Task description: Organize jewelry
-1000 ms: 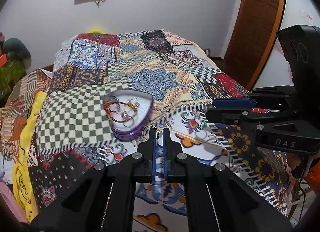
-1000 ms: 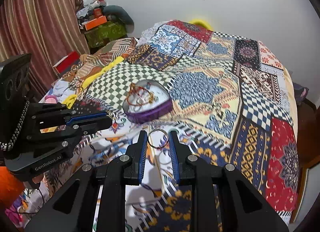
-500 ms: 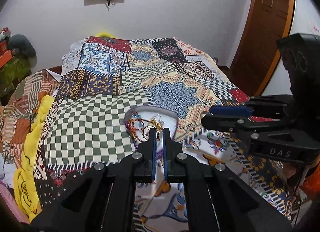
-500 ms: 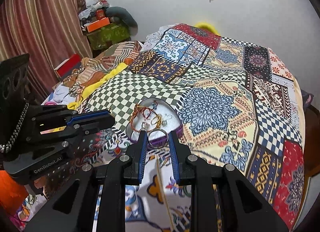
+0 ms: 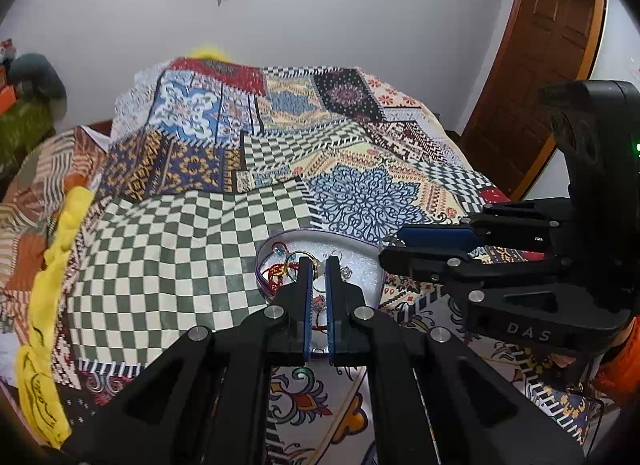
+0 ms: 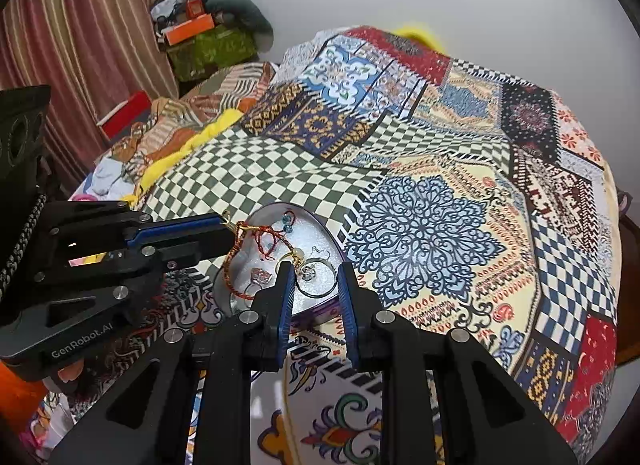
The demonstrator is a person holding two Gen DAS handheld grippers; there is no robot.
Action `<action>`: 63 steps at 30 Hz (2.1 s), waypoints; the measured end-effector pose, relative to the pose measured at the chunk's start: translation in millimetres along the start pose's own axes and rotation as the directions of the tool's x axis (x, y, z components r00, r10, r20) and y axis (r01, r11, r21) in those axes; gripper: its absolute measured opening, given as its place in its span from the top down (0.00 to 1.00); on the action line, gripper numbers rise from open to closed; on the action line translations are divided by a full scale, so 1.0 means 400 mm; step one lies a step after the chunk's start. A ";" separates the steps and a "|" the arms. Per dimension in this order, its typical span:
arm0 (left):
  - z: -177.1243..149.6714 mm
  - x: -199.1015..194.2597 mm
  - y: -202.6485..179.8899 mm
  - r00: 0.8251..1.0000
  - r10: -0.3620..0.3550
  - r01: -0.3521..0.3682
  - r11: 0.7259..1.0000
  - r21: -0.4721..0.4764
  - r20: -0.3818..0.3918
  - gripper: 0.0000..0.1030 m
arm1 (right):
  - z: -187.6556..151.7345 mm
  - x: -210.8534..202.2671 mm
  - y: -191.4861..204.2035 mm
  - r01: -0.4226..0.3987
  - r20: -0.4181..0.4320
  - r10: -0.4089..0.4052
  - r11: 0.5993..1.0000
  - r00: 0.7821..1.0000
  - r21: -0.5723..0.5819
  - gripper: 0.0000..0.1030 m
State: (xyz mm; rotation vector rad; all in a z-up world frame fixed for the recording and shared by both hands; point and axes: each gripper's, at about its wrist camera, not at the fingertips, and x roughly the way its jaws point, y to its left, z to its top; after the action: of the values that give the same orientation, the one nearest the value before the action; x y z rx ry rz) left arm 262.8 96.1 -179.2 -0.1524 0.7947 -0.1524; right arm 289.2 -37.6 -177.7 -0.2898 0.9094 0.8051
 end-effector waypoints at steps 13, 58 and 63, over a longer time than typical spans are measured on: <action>-0.005 0.061 0.023 0.998 -0.018 0.017 1.000 -0.026 -0.060 0.96 | 0.003 0.051 0.001 0.003 -0.052 -0.005 0.999 0.999 -0.041 0.81; 0.001 -0.594 -0.220 0.881 0.144 -0.187 0.981 0.051 0.451 0.78 | -0.062 -0.624 0.200 0.090 0.538 -0.100 0.995 0.837 0.046 0.80; -0.059 -0.700 -0.282 0.821 0.155 -0.210 0.977 0.038 0.549 0.59 | -0.134 -0.732 0.268 0.128 0.662 -0.141 0.989 0.736 0.067 0.77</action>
State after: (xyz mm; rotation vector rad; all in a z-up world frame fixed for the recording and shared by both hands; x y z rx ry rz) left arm 43.7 38.0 21.6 -0.0200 0.2244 0.0393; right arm 76.4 -139.0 33.1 -0.0326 0.2070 0.6893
